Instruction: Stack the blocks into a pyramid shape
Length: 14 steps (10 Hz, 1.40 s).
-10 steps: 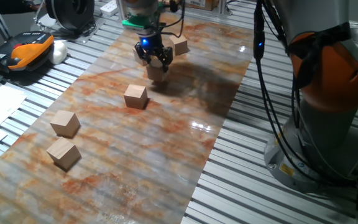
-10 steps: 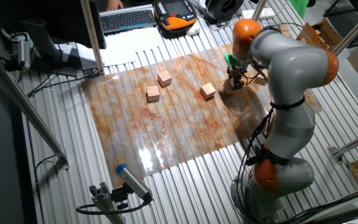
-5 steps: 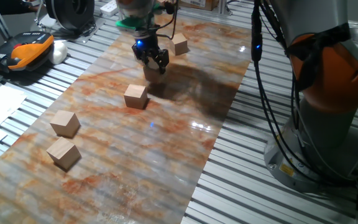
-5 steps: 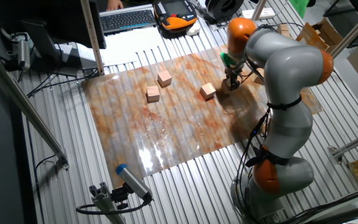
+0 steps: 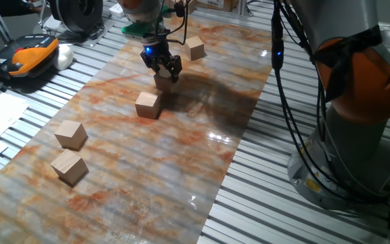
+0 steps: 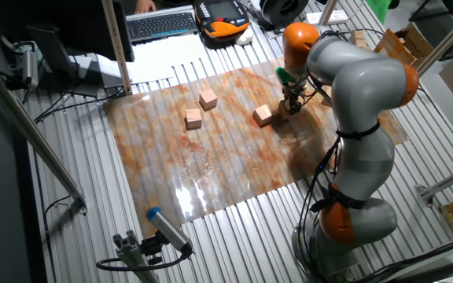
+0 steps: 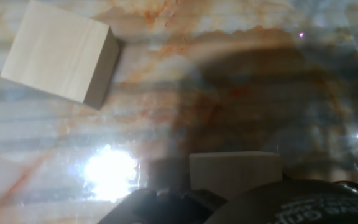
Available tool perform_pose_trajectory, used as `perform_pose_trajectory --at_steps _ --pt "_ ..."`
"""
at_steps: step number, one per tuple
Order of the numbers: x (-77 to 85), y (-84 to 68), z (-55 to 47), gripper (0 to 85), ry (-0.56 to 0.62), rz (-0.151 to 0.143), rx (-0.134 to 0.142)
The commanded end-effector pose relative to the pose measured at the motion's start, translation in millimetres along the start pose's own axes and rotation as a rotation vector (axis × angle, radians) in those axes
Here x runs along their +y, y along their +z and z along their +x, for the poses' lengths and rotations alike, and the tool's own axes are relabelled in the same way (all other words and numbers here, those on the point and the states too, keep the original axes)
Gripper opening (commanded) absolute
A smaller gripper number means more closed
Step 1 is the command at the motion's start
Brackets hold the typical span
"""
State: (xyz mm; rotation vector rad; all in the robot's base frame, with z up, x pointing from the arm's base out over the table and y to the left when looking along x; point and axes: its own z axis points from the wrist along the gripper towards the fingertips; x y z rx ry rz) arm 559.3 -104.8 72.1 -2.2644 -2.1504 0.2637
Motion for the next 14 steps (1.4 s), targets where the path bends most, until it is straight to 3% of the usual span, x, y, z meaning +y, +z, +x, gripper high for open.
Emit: perform_pose_trajectory --at_steps 1,3,10,14 --pt "-0.1 -0.2 3.9 0.0 0.002 0.005 -0.004" --pt "-0.4 0.1 11.5 0.0 0.008 0.009 -0.005" --pt "1.9 -1.8 15.7 0.0 -0.02 -0.017 0.009" --pt "6.8 -4.5 20.4 0.0 -0.014 -0.017 0.011"
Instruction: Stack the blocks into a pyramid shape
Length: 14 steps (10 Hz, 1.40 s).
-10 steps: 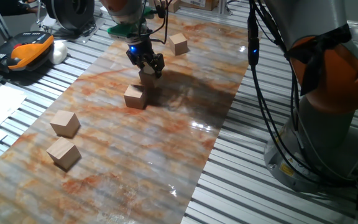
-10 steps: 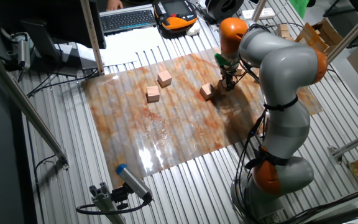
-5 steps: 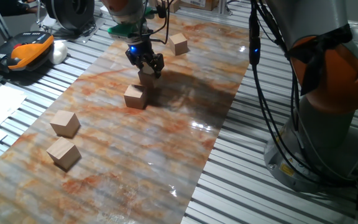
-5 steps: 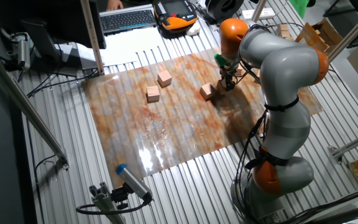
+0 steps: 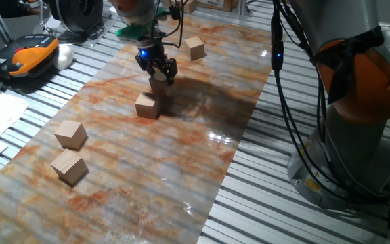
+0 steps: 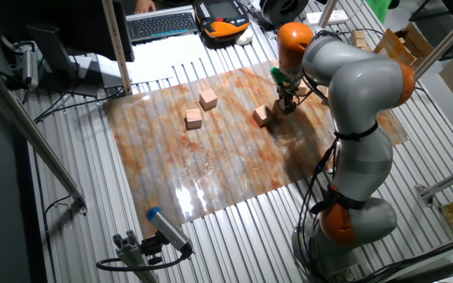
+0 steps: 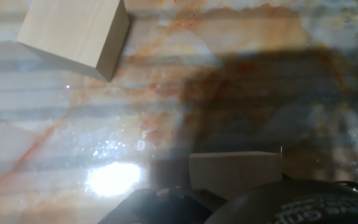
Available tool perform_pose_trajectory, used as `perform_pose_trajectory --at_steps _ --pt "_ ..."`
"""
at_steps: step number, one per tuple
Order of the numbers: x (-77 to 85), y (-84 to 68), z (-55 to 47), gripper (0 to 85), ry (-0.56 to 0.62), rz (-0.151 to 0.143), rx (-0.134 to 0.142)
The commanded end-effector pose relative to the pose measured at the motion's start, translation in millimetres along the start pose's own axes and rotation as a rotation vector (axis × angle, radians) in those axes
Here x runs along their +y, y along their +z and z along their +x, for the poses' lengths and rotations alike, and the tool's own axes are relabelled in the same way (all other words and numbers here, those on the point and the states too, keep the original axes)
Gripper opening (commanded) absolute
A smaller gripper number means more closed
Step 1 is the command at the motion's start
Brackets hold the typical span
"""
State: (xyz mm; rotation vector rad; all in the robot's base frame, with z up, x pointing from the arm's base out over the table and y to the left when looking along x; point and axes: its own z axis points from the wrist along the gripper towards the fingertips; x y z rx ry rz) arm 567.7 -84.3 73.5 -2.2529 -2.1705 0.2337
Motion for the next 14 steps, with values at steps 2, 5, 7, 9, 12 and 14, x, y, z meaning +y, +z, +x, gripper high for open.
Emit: perform_pose_trajectory --at_steps 2,5,7,9,12,14 --pt "2.4 -1.6 2.1 0.0 0.002 0.002 -0.001" --pt "2.9 0.1 7.5 0.0 0.004 -0.001 0.003" --pt "3.1 -0.3 15.8 0.0 0.019 0.02 -0.013" --pt "3.3 -0.8 17.9 0.0 0.022 0.027 -0.019" --pt "3.3 -0.7 19.3 0.0 0.023 0.028 -0.02" --pt "2.9 -0.8 20.2 0.0 0.023 0.028 -0.02"
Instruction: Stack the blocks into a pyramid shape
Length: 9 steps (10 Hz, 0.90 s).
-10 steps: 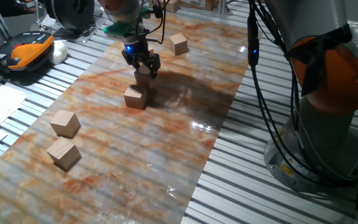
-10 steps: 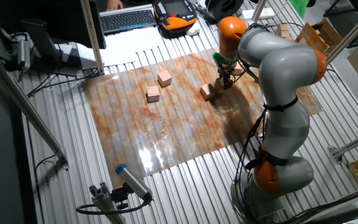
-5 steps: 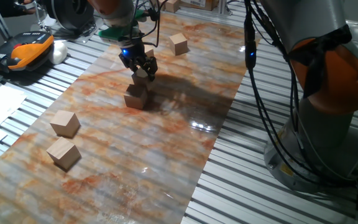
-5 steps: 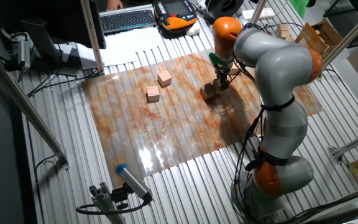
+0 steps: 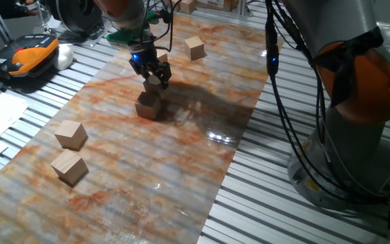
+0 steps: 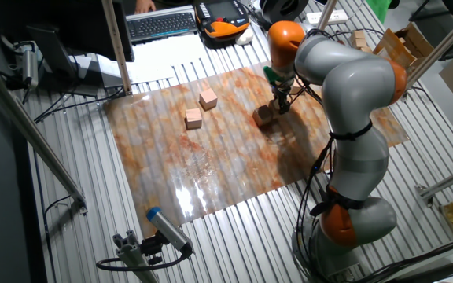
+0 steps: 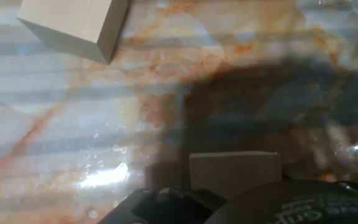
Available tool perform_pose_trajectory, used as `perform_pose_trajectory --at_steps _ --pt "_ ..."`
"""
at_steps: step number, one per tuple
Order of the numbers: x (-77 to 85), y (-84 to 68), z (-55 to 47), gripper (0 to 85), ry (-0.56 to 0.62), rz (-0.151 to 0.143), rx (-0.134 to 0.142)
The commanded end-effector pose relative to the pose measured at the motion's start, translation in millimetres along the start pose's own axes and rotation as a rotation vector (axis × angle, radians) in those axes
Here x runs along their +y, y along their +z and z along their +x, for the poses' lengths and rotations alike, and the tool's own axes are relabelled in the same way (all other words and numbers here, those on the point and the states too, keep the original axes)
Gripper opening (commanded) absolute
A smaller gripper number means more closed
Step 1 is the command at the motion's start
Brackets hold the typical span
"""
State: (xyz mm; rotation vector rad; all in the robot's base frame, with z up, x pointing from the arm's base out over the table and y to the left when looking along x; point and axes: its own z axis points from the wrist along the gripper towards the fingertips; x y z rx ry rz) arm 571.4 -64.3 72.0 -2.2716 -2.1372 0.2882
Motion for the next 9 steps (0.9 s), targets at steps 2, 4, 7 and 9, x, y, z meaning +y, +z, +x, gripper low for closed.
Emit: perform_pose_trajectory --at_steps 2,4,7,9 --pt "-0.5 -0.8 0.1 0.0 -0.005 -0.004 0.002" --pt "-0.9 -1.1 0.6 0.0 -0.032 -0.017 0.004" --pt "0.0 -2.3 3.7 0.0 -0.036 -0.019 0.004" --pt "-0.3 -2.8 9.0 0.0 -0.015 0.0 -0.007"
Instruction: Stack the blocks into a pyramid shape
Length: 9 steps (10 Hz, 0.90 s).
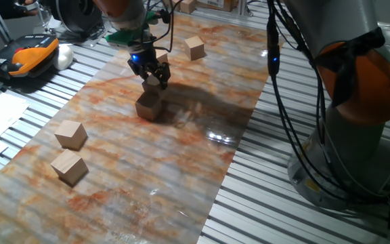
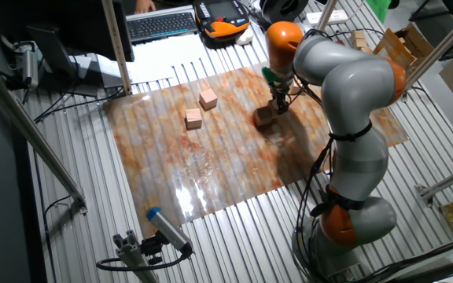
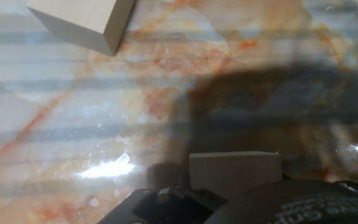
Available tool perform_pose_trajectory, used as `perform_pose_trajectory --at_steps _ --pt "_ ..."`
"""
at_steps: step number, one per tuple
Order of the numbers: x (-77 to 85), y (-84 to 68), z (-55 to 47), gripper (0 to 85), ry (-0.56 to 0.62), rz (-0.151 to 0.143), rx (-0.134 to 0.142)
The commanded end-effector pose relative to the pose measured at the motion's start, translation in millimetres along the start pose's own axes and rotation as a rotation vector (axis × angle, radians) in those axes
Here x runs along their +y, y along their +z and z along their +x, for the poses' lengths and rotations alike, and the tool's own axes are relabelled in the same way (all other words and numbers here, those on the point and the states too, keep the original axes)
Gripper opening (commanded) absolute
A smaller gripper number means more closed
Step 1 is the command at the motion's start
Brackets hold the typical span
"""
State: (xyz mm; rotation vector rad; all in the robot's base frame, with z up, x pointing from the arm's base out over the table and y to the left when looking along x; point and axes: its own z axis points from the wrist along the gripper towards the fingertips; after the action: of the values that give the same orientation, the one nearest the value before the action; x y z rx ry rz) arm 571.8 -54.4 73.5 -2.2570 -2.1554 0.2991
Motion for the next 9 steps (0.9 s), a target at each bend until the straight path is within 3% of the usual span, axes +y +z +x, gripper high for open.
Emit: perform_pose_trajectory --at_steps 1,9 --pt "-1.0 0.3 2.2 0.0 0.004 0.007 -0.006" --pt "-2.9 2.5 4.3 0.0 -0.014 0.007 -0.014"
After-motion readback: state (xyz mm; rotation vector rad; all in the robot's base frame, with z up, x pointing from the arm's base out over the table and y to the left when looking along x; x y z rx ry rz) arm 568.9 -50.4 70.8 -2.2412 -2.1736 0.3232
